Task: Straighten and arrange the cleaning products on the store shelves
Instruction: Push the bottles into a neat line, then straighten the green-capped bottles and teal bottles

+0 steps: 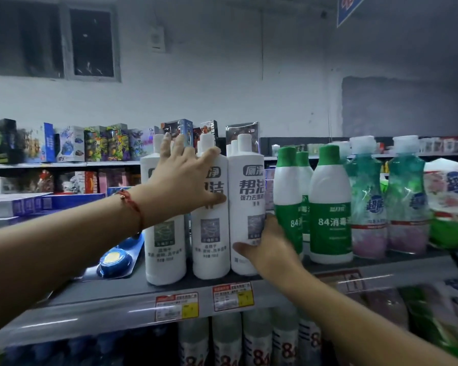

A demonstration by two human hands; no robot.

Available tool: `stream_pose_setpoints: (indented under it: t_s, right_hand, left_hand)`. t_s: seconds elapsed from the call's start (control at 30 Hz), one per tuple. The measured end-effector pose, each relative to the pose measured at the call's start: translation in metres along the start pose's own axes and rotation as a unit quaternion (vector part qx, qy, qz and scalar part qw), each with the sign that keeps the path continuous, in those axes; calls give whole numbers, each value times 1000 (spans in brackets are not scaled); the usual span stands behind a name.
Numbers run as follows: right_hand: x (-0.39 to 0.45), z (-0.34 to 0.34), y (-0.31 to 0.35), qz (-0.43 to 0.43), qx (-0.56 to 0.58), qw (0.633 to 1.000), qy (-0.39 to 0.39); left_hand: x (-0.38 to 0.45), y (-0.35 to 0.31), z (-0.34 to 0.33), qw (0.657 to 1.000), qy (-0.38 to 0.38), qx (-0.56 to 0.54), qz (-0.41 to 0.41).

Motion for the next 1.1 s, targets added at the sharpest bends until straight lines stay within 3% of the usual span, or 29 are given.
stream_pose_setpoints:
  t_s: [0.17,0.37,0.53,0.67,0.83,0.9,1.1]
  right_hand:
    - [-2,-11,-1,12,-43,999,-16]
    - [-10,28,27,48,-164,983,61]
    - [14,132,66,134,-286,945,-81]
    - [66,187,69,115,-343,926,-110]
    - [115,194,58,161,-418,894,5]
    - [131,193,50,183,-424,886,29]
    - [150,199,36,199,-330,918,90]
  left_hand:
    - [-3,3,4,1000,-18,2,13]
    - [-12,1,6,999,-18,51,2]
    - [-6,-45,32,984,-140,10,-109]
    - [43,-107,28,986,-76,28,-147]
    - [105,-145,6,994,17,60,-88]
    - [117,-149,-4,995,49,35,-77]
    - [126,-135,-4,984,117,-132,-33]
Point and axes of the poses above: each hand's wrist, its own x-axis towards the middle knuckle, its own z-axis out of the back of the hand, y = z × x, the point moved 3 cm from there along x, towards the middle knuckle, and after that the axes turned 5 degrees about -y, right-handed, at the moved point
